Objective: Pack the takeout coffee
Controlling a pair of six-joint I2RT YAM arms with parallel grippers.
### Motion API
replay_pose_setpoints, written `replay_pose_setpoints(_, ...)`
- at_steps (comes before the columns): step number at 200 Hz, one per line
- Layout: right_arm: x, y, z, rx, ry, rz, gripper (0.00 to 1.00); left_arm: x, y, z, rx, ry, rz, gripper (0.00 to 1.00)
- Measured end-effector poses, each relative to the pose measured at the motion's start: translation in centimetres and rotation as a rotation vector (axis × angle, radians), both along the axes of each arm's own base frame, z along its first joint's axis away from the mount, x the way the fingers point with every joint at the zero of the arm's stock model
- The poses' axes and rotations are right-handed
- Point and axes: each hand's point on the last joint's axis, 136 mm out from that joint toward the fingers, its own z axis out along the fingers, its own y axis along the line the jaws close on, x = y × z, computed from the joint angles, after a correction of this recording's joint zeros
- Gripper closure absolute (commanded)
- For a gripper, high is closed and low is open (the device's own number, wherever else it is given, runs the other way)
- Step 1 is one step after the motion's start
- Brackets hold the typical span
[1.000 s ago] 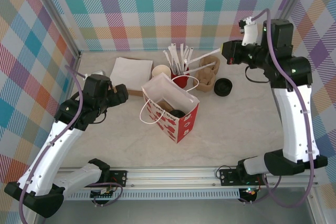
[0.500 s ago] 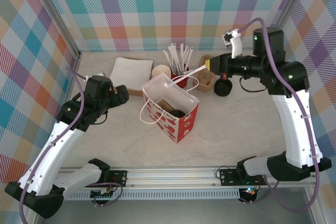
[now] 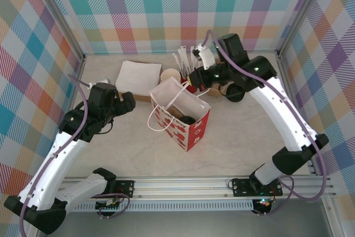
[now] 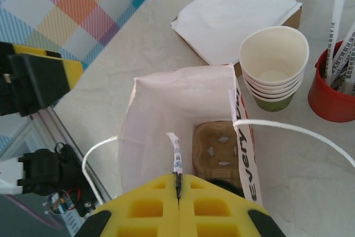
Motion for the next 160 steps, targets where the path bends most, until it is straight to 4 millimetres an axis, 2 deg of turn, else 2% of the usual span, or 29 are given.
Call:
replay_pose_setpoints(34, 0.7, 2.1, -2.8, -0.061, 0.008, 0.015, 0.94, 0.0, 0.0, 0.0, -0.002, 0.000, 0.002, 0.03)
replay_pose_setpoints(72, 1.0, 3.8, -4.8, -0.104, 0.005, 0.036, 0.93, 0.0, 0.0, 0.0, -0.003, -0.002, 0.002, 0.03)
replay_pose_setpoints(160, 1.4, 6.3, -9.8, -0.186, 0.070, 0.068, 0.91, 0.1, -0.1, 0.1, -0.006, -0.006, 0.002, 0.02)
